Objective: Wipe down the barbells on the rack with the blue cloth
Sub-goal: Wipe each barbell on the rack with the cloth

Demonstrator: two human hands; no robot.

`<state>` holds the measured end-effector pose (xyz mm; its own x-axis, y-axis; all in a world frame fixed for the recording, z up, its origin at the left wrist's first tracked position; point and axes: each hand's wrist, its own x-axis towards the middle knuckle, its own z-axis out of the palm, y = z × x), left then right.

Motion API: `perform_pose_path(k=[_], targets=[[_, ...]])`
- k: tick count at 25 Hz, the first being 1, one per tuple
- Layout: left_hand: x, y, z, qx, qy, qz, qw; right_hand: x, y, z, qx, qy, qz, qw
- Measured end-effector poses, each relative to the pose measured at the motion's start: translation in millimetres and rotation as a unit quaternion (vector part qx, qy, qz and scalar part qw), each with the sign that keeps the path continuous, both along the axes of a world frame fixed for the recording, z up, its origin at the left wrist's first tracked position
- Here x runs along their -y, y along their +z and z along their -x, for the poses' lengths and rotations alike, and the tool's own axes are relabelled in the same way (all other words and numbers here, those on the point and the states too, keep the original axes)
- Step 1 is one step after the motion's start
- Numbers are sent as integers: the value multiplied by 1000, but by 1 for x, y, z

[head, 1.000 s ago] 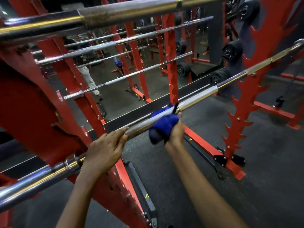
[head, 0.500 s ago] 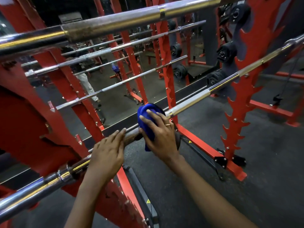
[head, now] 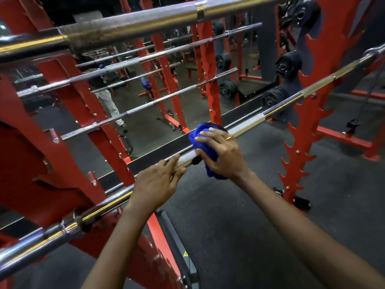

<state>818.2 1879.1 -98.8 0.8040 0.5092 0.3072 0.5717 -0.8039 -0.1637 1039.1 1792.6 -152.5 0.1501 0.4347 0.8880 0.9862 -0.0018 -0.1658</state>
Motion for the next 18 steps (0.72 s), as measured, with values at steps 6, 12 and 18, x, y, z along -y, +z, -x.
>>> perform_pose_path(k=[6,12,18], targets=[[-8,-3,-7,-3,-32,-5,999,7,4,-53,-132,-80,-59,986],[-7,-2,-59,-6,-77,19,997,3,-5,-92,-224,-104,-139,959],[-6,-2,-59,12,-80,6,997,-23,-2,-22,-681,29,-343,646]])
